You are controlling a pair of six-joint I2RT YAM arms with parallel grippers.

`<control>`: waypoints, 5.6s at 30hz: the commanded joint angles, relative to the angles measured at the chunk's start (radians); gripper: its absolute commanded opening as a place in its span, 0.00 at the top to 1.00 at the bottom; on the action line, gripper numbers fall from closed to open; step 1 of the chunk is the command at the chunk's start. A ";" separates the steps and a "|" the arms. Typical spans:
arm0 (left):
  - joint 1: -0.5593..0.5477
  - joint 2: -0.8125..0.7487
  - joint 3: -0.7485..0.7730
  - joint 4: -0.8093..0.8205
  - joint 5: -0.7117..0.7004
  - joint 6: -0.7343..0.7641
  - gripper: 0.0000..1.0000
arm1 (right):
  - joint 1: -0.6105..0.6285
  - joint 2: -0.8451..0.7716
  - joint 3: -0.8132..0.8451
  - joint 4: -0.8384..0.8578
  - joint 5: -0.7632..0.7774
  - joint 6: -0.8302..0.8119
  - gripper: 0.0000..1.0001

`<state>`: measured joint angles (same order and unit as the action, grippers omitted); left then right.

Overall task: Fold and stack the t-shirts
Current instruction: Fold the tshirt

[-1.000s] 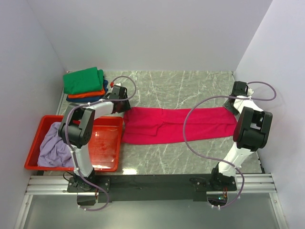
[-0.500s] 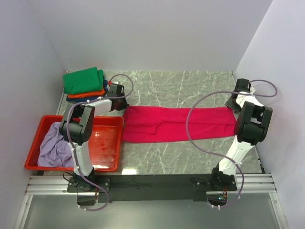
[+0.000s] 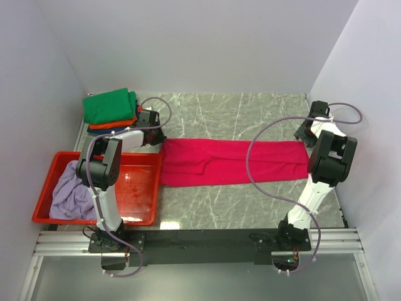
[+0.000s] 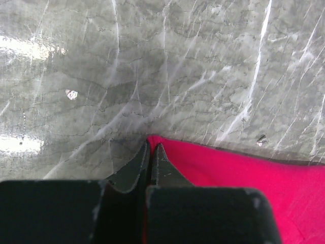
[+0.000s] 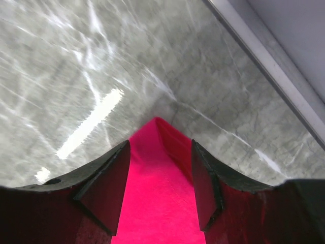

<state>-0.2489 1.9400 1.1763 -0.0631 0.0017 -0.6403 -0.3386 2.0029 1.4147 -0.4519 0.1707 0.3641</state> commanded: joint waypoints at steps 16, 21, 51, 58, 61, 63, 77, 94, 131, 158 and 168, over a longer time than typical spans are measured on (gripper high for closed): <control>0.026 -0.059 0.005 0.005 0.009 0.004 0.99 | -0.002 0.019 0.009 -0.001 -0.069 -0.054 0.51; 0.026 -0.049 0.019 -0.006 0.014 0.013 0.99 | 0.001 0.028 0.010 -0.010 -0.074 -0.062 0.76; -0.001 -0.055 0.180 -0.102 -0.140 0.079 0.47 | -0.014 -0.107 -0.051 -0.004 0.228 -0.002 0.52; -0.137 -0.180 0.122 -0.095 -0.177 0.058 0.37 | 0.100 -0.272 -0.155 0.016 0.279 0.006 0.51; -0.170 -0.165 0.054 -0.047 -0.089 0.013 0.36 | 0.170 -0.346 -0.221 0.042 0.190 0.015 0.51; -0.176 -0.139 0.028 -0.027 -0.042 -0.005 0.36 | 0.237 -0.381 -0.289 0.087 0.118 0.019 0.51; -0.179 0.126 0.187 -0.036 0.095 -0.035 0.36 | 0.378 -0.329 -0.411 0.174 -0.112 0.055 0.50; -0.127 0.436 0.692 -0.198 0.121 0.011 0.35 | 0.483 -0.257 -0.401 0.021 -0.037 0.049 0.50; -0.147 0.263 0.377 -0.089 0.287 0.024 0.27 | 0.509 -0.245 -0.318 -0.119 0.104 0.042 0.45; -0.107 0.635 0.997 -0.250 0.227 0.067 0.27 | 0.877 -0.297 -0.468 -0.071 -0.240 0.100 0.46; -0.139 0.518 0.993 -0.144 0.204 0.062 0.27 | 1.006 -0.452 -0.419 -0.123 -0.125 0.197 0.46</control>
<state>-0.3706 2.5504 2.1746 -0.2661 0.2298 -0.5945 0.6609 1.6615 0.9867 -0.5171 -0.0128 0.5087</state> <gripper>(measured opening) 0.725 0.541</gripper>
